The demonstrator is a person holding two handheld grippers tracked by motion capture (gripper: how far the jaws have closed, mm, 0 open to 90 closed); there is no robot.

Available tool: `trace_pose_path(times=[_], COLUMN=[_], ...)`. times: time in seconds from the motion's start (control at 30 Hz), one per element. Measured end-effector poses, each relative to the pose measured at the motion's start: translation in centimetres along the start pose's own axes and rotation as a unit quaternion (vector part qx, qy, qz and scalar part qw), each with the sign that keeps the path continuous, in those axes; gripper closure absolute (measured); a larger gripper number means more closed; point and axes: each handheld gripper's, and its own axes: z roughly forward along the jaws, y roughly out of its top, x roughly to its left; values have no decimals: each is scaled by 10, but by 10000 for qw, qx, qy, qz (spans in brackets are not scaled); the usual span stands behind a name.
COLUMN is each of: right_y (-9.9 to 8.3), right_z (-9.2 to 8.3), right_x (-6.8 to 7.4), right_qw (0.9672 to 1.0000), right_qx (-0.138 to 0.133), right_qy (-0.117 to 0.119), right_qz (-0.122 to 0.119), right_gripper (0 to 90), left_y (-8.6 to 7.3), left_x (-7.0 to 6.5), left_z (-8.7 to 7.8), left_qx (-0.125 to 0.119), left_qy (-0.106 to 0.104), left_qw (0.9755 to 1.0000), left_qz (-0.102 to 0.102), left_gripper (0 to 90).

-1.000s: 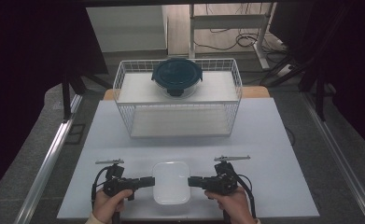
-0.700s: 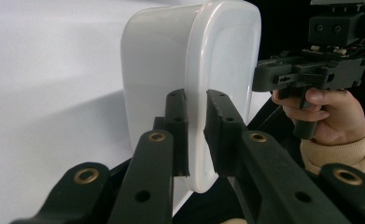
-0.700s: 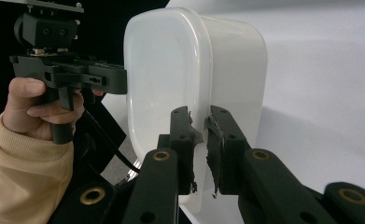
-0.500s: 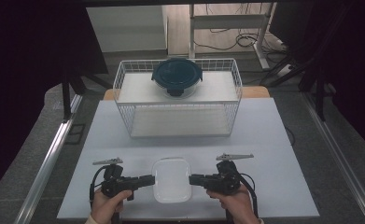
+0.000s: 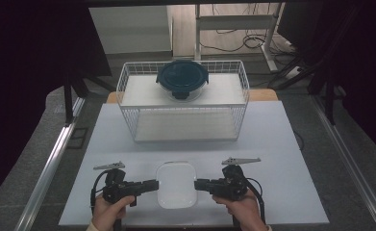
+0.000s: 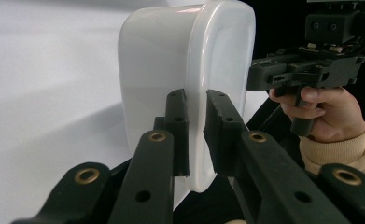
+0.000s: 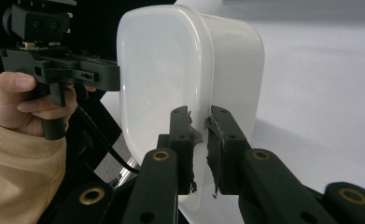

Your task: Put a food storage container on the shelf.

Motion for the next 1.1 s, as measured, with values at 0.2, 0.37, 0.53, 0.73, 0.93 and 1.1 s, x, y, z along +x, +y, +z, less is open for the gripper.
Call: trace_pose_path(times=[0.2,0.37,0.53,0.73,0.93,1.1], right_y=[3,6,11,22,40,60], right_z=[-1,1,-1,-2,-5,-11], right_x=[2,1,1,-4,-7,-5], right_qw=[10000,9999,9999,9999,9998,9993], right_qx=[-14,-22,-40,-68,-112,-205], right_qy=[-39,-80,-91,-65,-45,-92], right_qz=[-56,-65,-87,-124,-182,-282], right_gripper=[799,798,798,797,797,797], left_y=[2,6,13,27,46,66], left_x=[-1,-1,0,0,0,-6], left_z=[0,0,0,2,2,0], left_qx=[-45,-12,-22,-25,-102,-167], left_qy=[55,91,55,30,-36,-30], left_qw=[10000,9999,9999,9998,9996,9991], left_qz=[43,73,108,203,259,379], left_gripper=[803,803,803,805,806,807])
